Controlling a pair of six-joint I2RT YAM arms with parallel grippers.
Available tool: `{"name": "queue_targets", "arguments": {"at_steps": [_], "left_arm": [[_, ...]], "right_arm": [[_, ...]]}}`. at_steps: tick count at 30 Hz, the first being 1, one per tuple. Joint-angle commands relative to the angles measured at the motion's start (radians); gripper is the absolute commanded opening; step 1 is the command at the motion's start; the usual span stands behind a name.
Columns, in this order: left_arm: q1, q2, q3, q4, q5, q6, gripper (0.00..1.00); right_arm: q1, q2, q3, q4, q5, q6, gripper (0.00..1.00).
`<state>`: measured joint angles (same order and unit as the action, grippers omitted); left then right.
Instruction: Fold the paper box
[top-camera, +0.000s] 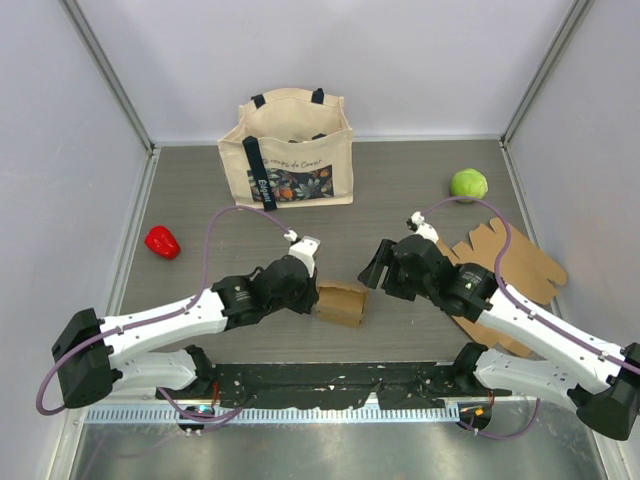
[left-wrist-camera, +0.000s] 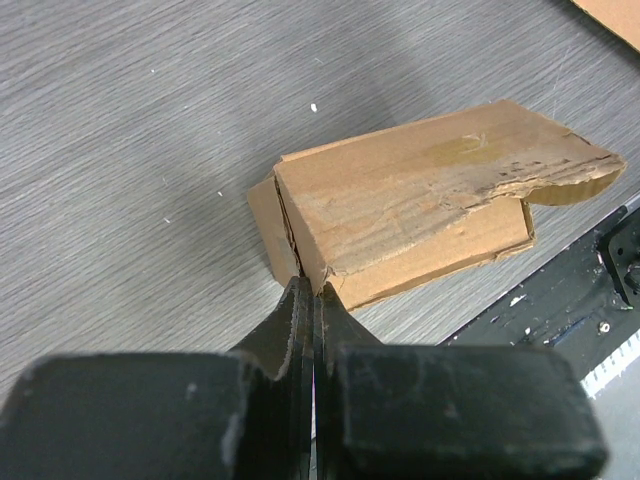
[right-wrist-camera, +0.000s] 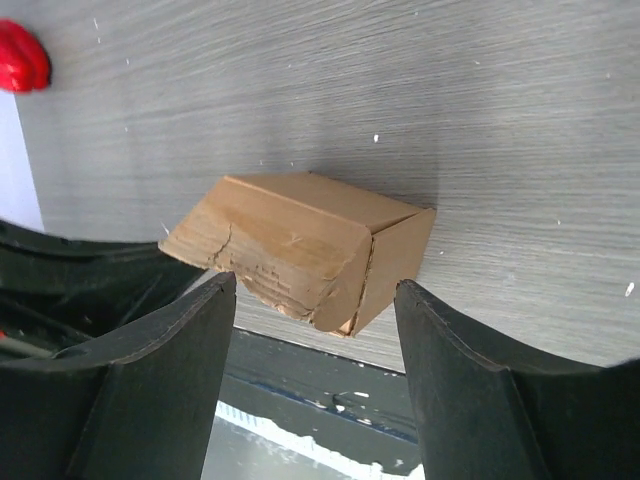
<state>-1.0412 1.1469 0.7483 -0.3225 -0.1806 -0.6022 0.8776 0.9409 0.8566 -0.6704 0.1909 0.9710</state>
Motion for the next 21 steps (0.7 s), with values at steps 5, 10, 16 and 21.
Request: {"name": "queue_targets", "arguments": {"at_steps": [5,10,16,21], "left_arm": [[-0.043,-0.022,-0.013,0.037,-0.082,-0.027,0.00],[-0.046,-0.033,-0.027,0.039,-0.086,-0.063,0.01],[-0.046,-0.062,-0.040,0.034,0.011,-0.100,0.28],[-0.025,-0.165,-0.003,-0.041,0.188,-0.100,0.54]], "right_arm": [[-0.052,-0.031,-0.071,0.107,-0.042,0.216,0.63],[-0.052,-0.004,-0.148,0.175,-0.103,0.236,0.49],[-0.051,-0.027,-0.261,0.264,-0.094,0.212,0.43],[-0.049,-0.050,-0.324,0.354,-0.094,0.163,0.43]]}}
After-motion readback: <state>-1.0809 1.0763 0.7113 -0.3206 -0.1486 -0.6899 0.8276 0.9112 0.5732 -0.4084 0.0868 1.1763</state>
